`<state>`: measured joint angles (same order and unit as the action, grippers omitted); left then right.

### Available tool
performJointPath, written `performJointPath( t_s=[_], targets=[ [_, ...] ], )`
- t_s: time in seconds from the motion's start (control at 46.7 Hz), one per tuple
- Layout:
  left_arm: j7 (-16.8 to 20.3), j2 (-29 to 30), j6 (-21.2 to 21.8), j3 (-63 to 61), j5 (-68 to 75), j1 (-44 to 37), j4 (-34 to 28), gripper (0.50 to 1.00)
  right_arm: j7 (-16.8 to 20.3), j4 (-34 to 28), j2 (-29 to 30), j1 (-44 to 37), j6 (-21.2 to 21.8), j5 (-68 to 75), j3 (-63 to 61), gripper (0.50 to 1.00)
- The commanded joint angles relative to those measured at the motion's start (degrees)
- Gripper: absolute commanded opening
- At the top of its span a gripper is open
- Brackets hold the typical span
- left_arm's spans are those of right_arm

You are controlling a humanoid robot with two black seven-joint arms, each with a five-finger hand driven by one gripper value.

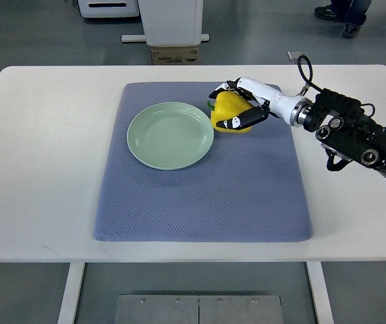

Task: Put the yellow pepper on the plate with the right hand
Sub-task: 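Carry the held pepper with the right hand over the green plate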

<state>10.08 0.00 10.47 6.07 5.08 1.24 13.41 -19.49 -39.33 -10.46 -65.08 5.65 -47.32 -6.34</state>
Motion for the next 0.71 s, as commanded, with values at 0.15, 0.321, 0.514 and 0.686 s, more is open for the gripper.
performJointPath(
  t_s=[0.15, 0.321, 0.514, 0.686],
  targets=[
    [0.03, 0.00, -0.01, 0.00, 0.02, -0.01, -0.05, 1.000, 0.60, 4.88, 6.94, -0.75, -0.03, 0.03, 0.10, 0.500],
    [-0.06, 0.00, -0.01, 0.00, 0.02, -0.01, 0.04, 1.000, 1.83, 6.81, 10.46, -0.93, -0.90, 0.03, 0.37, 0.500],
    [-0.06, 0.00, -0.01, 0.00, -0.07, -0.01, 0.04, 1.000, 2.62, 7.25, 10.46, -1.19, -0.99, 0.03, 0.46, 0.500],
    [-0.06, 0.00, -0.01, 0.00, 0.02, -0.01, 0.04, 1.000, 2.53, 7.16, 10.46, -1.10, -1.52, 0.03, 2.12, 0.500]
  ],
)
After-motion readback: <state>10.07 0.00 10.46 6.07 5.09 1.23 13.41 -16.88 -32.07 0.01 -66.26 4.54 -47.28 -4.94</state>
